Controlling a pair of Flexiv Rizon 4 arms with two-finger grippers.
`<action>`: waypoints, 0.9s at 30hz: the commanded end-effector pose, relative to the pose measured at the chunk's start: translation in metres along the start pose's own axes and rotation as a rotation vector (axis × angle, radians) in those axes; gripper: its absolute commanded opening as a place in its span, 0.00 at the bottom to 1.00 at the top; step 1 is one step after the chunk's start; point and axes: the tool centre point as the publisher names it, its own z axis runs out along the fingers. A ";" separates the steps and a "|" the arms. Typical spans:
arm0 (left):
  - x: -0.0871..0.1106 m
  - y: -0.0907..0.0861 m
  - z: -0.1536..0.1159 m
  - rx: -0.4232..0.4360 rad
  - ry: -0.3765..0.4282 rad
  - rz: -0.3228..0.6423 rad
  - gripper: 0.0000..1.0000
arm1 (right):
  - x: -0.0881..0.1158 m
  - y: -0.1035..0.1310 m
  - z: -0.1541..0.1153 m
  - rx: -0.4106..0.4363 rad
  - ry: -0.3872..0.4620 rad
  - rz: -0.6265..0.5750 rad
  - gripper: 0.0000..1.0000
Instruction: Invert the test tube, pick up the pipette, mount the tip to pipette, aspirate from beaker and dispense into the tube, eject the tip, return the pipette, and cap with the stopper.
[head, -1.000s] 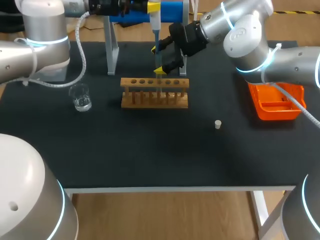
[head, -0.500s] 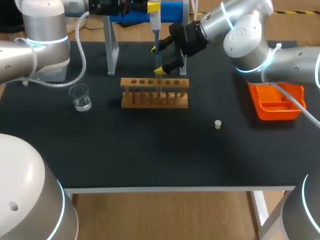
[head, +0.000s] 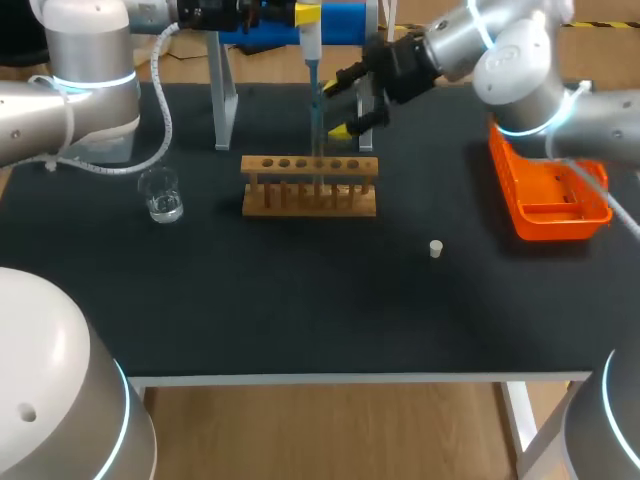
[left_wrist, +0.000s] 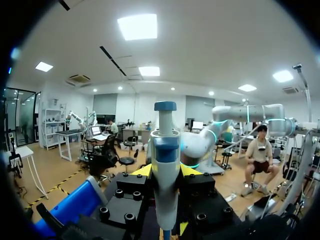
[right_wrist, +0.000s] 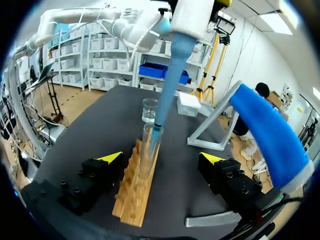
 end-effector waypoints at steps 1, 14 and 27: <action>0.000 0.000 0.000 0.000 0.000 0.001 0.00 | 0.013 0.014 -0.049 0.014 -0.040 0.004 1.00; 0.000 0.000 0.000 0.000 0.000 0.001 0.00 | -0.005 0.090 -0.144 -0.002 -0.174 0.195 1.00; 0.000 0.000 0.000 0.000 0.000 0.001 0.00 | -0.005 0.090 -0.144 -0.002 -0.174 0.195 1.00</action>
